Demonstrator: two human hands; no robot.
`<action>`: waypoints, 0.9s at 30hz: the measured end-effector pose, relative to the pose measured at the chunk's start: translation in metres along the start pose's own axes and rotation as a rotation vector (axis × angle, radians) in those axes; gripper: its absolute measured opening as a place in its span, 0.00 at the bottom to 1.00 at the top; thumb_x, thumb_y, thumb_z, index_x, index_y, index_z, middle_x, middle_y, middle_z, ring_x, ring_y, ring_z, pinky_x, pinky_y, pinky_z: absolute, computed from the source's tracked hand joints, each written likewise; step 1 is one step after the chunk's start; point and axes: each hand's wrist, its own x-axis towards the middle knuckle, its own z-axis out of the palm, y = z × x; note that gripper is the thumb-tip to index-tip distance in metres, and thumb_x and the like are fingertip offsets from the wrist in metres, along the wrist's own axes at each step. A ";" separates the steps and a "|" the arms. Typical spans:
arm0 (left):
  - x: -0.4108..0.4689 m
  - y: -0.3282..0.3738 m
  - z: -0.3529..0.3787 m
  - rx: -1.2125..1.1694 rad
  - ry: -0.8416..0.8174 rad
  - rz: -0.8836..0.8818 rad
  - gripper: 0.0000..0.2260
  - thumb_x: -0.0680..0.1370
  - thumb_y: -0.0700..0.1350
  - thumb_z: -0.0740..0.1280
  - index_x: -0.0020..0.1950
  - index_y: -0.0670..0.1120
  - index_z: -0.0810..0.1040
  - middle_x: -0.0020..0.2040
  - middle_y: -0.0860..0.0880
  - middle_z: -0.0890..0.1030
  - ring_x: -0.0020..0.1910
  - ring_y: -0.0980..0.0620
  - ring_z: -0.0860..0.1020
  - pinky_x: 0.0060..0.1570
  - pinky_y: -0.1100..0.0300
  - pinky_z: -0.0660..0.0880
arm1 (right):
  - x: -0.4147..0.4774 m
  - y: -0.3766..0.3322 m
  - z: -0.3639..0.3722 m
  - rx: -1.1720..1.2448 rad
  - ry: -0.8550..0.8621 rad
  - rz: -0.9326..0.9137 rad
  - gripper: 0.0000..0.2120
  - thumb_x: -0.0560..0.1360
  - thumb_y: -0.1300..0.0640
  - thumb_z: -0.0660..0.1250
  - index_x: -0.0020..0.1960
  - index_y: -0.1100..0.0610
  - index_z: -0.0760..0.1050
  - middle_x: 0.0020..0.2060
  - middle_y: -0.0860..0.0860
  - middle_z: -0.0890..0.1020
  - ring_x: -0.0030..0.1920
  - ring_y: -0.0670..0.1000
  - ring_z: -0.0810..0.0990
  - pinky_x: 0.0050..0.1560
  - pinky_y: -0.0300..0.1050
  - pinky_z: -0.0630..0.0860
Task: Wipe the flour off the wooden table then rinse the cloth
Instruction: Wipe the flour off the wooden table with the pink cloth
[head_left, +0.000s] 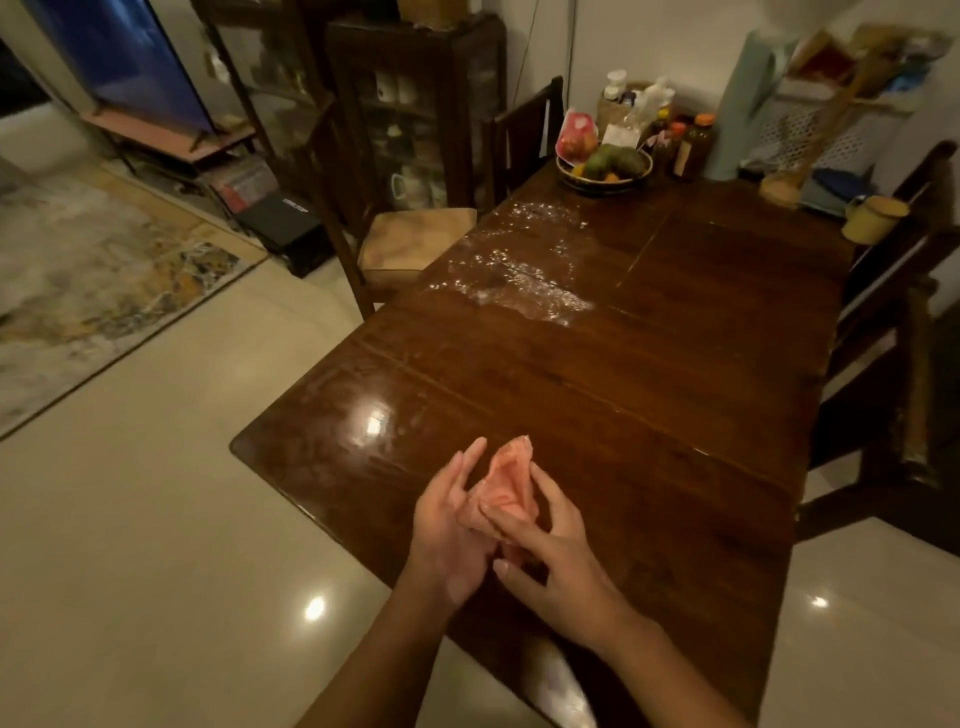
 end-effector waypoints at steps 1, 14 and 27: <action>-0.003 0.011 -0.006 0.025 -0.013 0.014 0.22 0.80 0.53 0.62 0.73 0.49 0.70 0.66 0.38 0.78 0.66 0.38 0.76 0.71 0.39 0.65 | 0.003 -0.011 0.009 -0.037 0.031 -0.011 0.23 0.79 0.38 0.63 0.70 0.22 0.60 0.78 0.37 0.39 0.77 0.41 0.40 0.74 0.48 0.50; 0.019 0.103 -0.026 0.848 -0.195 0.026 0.20 0.82 0.59 0.57 0.73 0.55 0.71 0.70 0.53 0.75 0.67 0.56 0.73 0.64 0.59 0.69 | 0.109 -0.038 0.038 0.524 0.545 0.283 0.16 0.81 0.43 0.63 0.68 0.33 0.71 0.65 0.36 0.76 0.66 0.38 0.74 0.67 0.47 0.74; 0.172 0.239 -0.175 1.640 0.034 -0.113 0.21 0.78 0.62 0.62 0.70 0.69 0.62 0.74 0.49 0.66 0.74 0.44 0.65 0.73 0.32 0.53 | 0.278 0.070 0.086 -0.245 0.373 0.522 0.20 0.85 0.52 0.55 0.76 0.41 0.64 0.79 0.40 0.56 0.81 0.53 0.44 0.77 0.66 0.41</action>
